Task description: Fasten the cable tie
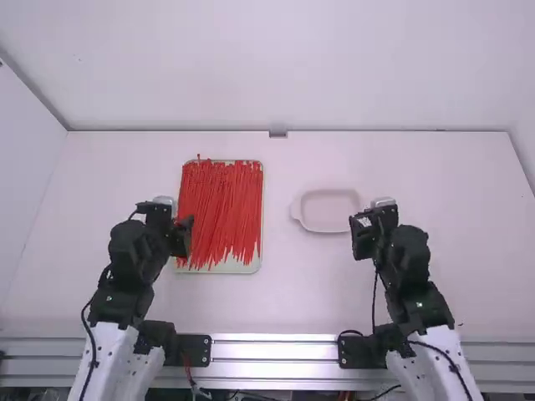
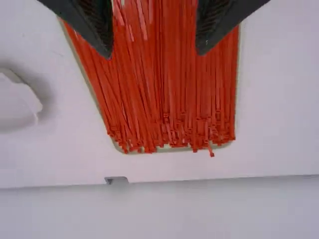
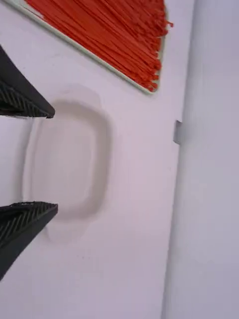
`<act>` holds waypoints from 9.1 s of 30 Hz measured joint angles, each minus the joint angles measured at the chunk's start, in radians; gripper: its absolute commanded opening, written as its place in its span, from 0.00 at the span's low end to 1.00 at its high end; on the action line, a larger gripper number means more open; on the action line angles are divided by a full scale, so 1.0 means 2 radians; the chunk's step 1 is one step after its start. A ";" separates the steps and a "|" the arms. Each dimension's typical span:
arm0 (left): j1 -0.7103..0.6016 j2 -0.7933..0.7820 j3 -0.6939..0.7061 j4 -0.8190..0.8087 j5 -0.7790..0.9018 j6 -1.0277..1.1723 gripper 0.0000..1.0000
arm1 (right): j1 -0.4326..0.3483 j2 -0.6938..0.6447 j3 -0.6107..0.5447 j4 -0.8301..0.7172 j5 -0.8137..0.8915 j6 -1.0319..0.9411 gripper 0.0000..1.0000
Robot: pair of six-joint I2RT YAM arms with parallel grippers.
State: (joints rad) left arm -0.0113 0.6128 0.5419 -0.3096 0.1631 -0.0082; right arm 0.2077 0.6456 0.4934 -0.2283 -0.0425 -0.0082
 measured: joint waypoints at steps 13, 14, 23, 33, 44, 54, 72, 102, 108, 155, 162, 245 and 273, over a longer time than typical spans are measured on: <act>-0.002 0.142 0.144 -0.104 -0.014 0.000 0.75 | 0.000 0.175 0.141 -0.093 -0.031 0.024 0.75; -0.002 0.155 0.155 -0.110 -0.013 0.000 0.77 | 0.000 0.186 0.152 -0.101 -0.033 0.027 0.77; -0.003 0.229 0.233 -0.167 -0.001 0.000 0.89 | 0.006 0.238 0.224 -0.187 -0.043 0.045 0.89; -0.003 0.294 0.283 -0.188 0.027 -0.011 0.98 | 0.025 0.246 0.280 -0.234 -0.065 0.055 0.97; -0.003 0.325 0.299 -0.147 0.037 -0.021 0.99 | 0.074 0.265 0.291 -0.197 -0.069 0.056 0.98; -0.003 0.422 0.387 -0.153 0.036 -0.027 0.99 | 0.080 0.267 0.291 -0.132 -0.069 0.056 0.98; -0.003 0.645 0.520 -0.124 0.017 -0.027 0.89 | 0.062 0.269 0.291 -0.189 -0.069 0.056 0.98; -0.016 0.776 0.520 -0.015 0.017 -0.037 0.46 | 0.047 0.280 0.292 -0.190 -0.069 0.056 0.98; -0.016 0.779 0.520 -0.010 0.017 -0.038 0.44 | 0.047 0.295 0.292 -0.188 -0.069 0.056 0.98; -0.017 0.801 0.507 -0.004 -0.001 -0.053 0.11 | 0.039 0.299 0.292 -0.150 -0.108 0.057 0.98; -0.017 0.801 0.507 0.002 -0.001 -0.053 0.09 | 0.039 0.299 0.292 -0.150 -0.109 0.056 0.98; -0.074 0.347 0.363 -0.073 0.063 -0.075 0.02 | 0.051 0.299 0.292 -0.021 -0.371 0.043 0.98; -0.074 0.339 0.327 0.172 0.201 -0.190 0.02 | 0.070 0.299 0.292 0.092 -0.370 0.081 0.98</act>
State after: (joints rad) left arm -0.1600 1.2911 1.1957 0.0349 0.5652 -0.3889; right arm 0.3470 1.2427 1.0779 -0.0437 -0.7822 0.1539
